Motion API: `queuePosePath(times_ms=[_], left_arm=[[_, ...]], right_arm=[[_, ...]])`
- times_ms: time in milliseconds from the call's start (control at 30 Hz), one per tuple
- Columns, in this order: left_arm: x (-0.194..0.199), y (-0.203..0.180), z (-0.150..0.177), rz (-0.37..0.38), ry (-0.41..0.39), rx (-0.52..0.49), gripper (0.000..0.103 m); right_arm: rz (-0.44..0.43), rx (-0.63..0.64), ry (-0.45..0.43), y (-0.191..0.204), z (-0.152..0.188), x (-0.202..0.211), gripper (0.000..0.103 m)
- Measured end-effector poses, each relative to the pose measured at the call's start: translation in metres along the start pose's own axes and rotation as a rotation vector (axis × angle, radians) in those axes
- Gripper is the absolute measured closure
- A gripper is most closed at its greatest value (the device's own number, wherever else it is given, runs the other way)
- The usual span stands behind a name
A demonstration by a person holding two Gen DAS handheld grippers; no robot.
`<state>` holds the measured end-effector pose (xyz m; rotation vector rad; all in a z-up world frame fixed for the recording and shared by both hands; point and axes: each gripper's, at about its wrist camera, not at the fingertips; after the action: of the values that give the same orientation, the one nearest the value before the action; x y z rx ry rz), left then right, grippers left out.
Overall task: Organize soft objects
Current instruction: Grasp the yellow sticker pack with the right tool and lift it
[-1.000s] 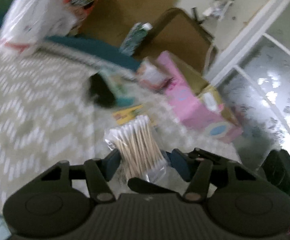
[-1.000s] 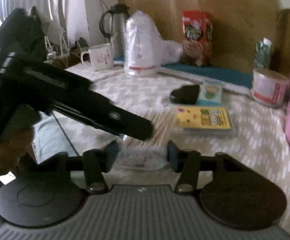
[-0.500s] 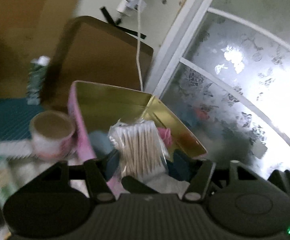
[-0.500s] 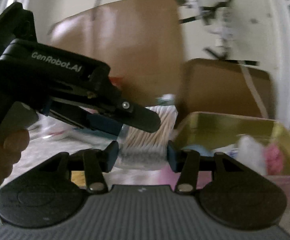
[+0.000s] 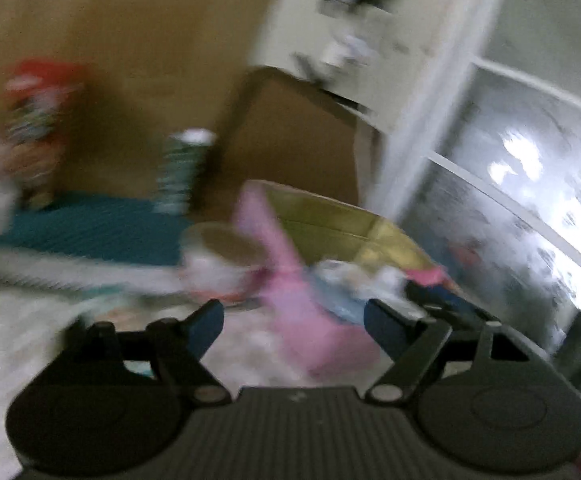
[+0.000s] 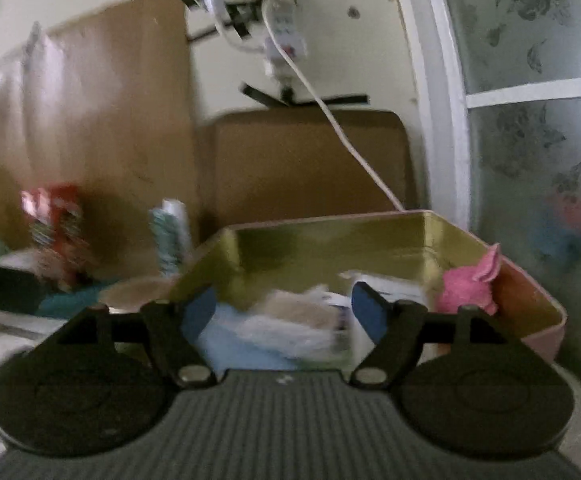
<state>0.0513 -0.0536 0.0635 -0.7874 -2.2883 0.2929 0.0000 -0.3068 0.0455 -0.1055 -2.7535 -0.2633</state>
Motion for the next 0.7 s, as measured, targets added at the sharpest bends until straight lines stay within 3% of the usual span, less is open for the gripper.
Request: queuePosePath(times_ms=[133,233,333,400,433,600,700], left_arm=[[0.038,0.060,0.025,-0.146,-0.005,0.153,0.025],[0.056,0.087,0.041,-0.183,-0.002,0.241,0.025],[0.069,0.093,0.051,-0.170,-0.003,0.263,0.025],[0.069,0.086,0.053,-0.138,0.013,0.245,0.025],[0.066,0.082,0.053,-0.126,0.022,0.233,0.023],[0.042,0.071,0.055,-0.047,0.088,0.239,0.017],[0.028,0.069,0.062,-0.026,0.134,0.253,0.021]], right_arm=[[-0.258,0.031,0.063,0.038,0.011,0.013,0.039],[-0.394,0.170,0.173,0.080,0.028,0.010,0.039],[-0.410,0.301,0.284,0.117,0.045,-0.005,0.031],[-0.401,0.319,0.346,0.129,0.050,-0.021,0.013],[-0.414,0.315,0.374,0.132,0.050,-0.029,0.011],[-0.422,0.366,0.477,0.154,0.058,-0.046,0.008],[-0.419,0.409,0.437,0.158,0.065,-0.035,0.012]])
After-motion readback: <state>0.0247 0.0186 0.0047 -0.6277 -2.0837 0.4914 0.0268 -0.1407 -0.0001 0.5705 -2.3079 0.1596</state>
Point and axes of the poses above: each gripper's, at about its wrist camera, not at the fingertips, and x roughly against the way its jaws point, y to its left, z to its underside, and after that the axes turned 7 degrees about y, right-handed
